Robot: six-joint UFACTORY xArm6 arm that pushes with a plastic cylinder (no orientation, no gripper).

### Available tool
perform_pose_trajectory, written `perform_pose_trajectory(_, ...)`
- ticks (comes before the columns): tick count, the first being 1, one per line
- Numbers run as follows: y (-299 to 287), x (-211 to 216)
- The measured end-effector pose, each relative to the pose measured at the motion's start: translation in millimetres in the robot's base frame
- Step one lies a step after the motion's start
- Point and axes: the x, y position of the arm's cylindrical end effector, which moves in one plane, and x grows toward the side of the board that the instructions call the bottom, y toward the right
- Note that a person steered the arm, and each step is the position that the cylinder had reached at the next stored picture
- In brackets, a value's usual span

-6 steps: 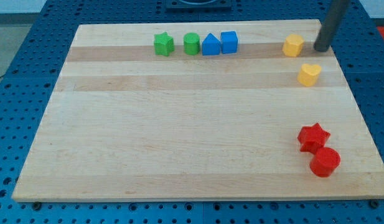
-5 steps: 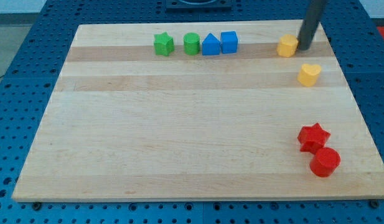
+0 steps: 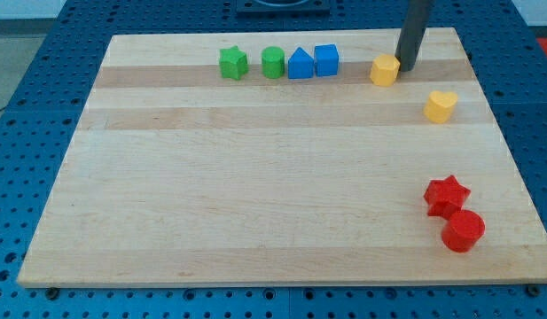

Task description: Push the yellow hexagon to the top left of the yellow heart

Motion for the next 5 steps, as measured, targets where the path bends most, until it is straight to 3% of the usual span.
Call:
perform_pose_trajectory(2,-15,-36)
perform_pose_trajectory(5,-25,17)
